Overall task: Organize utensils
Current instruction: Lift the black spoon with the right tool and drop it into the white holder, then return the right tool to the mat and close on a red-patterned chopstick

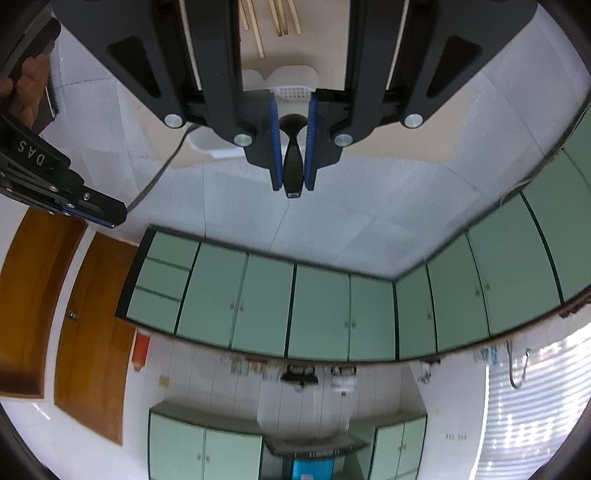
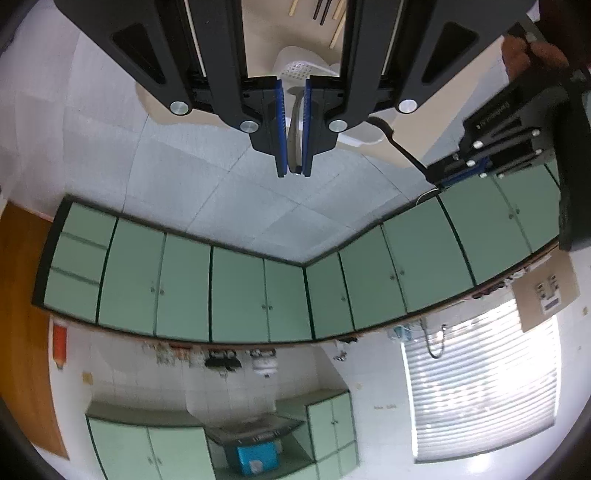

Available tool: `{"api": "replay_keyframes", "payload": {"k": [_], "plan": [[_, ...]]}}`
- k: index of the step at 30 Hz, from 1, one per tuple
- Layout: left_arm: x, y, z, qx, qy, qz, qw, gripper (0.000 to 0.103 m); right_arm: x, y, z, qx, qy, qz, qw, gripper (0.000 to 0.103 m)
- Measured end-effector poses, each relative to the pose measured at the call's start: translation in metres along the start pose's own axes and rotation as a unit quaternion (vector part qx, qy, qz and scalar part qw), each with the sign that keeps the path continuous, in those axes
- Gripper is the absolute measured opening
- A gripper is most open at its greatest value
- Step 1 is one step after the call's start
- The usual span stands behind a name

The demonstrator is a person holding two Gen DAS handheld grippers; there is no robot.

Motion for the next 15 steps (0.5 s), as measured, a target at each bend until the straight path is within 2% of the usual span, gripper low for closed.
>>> {"api": "replay_keyframes", "payload": {"k": [6,9,12,15], "plan": [[0.021,0.040,-0.007,0.003,0.001,-0.055,0.9985,0.012,0.026,0.031,-0.005,-0.014,0.008,-0.041,0.999,0.008],[0.027,0.039,-0.015,-0.001,0.000,-0.055,0.9985,0.015,0.036,0.034,-0.005,-0.018,0.010,-0.050,0.999,0.008],[0.030,0.032,-0.020,-0.003,-0.003,-0.046,0.9989,0.024,0.044,0.026,-0.005,-0.022,0.010,-0.048,0.999,0.011],[0.035,0.011,-0.025,-0.011,-0.004,-0.024,0.9996,0.032,0.051,0.008,-0.001,-0.016,0.017,-0.033,0.999,0.019]]}}
Point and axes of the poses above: each gripper's, at about its wrist camera, not at the fingertips, and y roughly the way its jaws point, z to its right, x to its underside, the point moved 6 cm from there along y, roughly the way its jaws point, and after that the axes turned 3 degrees about -z, right-handed, at the moved point
